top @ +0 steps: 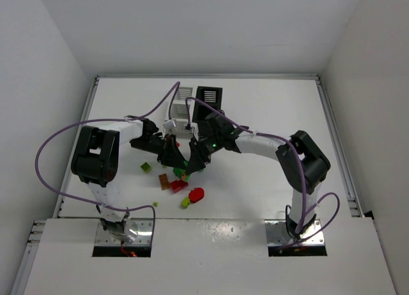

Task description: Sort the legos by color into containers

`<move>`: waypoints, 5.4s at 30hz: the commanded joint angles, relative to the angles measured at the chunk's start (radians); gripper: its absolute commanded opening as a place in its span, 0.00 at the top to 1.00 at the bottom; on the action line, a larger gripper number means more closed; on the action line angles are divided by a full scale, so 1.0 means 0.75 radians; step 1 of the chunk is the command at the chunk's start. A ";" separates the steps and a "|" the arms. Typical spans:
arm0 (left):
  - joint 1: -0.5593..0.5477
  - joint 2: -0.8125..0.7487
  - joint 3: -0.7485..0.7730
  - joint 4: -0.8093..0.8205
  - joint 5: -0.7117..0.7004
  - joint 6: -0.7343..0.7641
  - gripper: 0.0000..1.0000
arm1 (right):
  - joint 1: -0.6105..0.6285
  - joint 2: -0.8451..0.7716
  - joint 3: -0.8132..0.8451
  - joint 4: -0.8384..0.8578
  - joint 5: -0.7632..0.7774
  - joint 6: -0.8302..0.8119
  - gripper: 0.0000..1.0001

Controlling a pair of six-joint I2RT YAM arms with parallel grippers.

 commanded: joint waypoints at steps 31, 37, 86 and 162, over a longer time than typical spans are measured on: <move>0.019 -0.004 0.056 -0.051 0.141 0.121 1.00 | -0.028 -0.095 -0.111 0.134 -0.114 -0.044 0.99; 0.133 0.022 0.056 -0.116 0.156 0.180 0.97 | -0.028 -0.154 -0.173 0.047 -0.100 -0.152 1.00; 0.090 0.047 0.037 -0.196 0.139 0.313 0.99 | -0.026 -0.093 -0.118 -0.178 -0.018 -0.315 1.00; 0.101 0.049 0.078 -0.292 0.133 0.450 0.80 | 0.027 -0.085 -0.095 -0.242 0.131 -0.354 1.00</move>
